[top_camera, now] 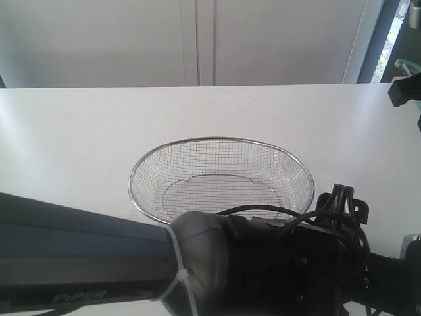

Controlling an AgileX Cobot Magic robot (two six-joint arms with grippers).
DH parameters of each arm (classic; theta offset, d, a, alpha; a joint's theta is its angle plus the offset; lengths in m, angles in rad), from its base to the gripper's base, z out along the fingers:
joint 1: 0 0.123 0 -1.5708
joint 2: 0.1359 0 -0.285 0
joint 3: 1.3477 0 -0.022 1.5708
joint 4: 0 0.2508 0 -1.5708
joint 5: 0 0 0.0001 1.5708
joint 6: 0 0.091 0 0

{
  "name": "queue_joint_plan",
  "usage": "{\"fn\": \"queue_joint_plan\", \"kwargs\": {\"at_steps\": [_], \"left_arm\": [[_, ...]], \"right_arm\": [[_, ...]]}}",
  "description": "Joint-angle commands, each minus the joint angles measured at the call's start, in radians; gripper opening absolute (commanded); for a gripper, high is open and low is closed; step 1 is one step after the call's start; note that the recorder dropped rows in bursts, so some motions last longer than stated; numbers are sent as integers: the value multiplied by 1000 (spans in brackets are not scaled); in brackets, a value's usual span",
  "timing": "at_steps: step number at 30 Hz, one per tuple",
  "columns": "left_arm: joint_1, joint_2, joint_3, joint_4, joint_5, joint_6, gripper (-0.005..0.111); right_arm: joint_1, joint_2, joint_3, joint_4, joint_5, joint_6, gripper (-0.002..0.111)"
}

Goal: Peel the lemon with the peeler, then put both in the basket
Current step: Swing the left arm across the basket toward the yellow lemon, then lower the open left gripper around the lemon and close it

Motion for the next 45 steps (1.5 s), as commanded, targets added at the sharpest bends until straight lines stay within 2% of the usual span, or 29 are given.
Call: {"fn": "queue_joint_plan", "kwargs": {"at_steps": [1,5,8,10,15,17,23,25,36,45], "left_arm": [[-5,1,-2,5,19,-33,105],[-5,-3,-2,5,82,-33,105],[-5,-3,-27,5,82,-124,105],[-5,-3,-52,5,87,-162,105],[-1,2,-149,-35,155,-138,105],[13,23,-204,-129,192,-61,105],[66,114,-369,-647,356,422,105],[68,131,-406,-753,400,528,105],[123,188,-446,-753,379,526,105],[125,212,-446,-753,304,535,105]], "right_arm": [[-6,-7,4,-6,-17,4,0],[-6,-7,4,-6,-27,4,0],[-6,-7,4,-6,-27,4,0],[-6,-7,4,-6,-27,4,0],[-6,-7,4,-6,-27,4,0],[-6,-7,4,-6,-23,4,0],[-6,-7,4,-6,-18,4,0],[-6,-7,4,-6,-18,4,0],[-6,-7,4,-6,-18,4,0],[-6,-7,4,-6,-18,4,0]]}}
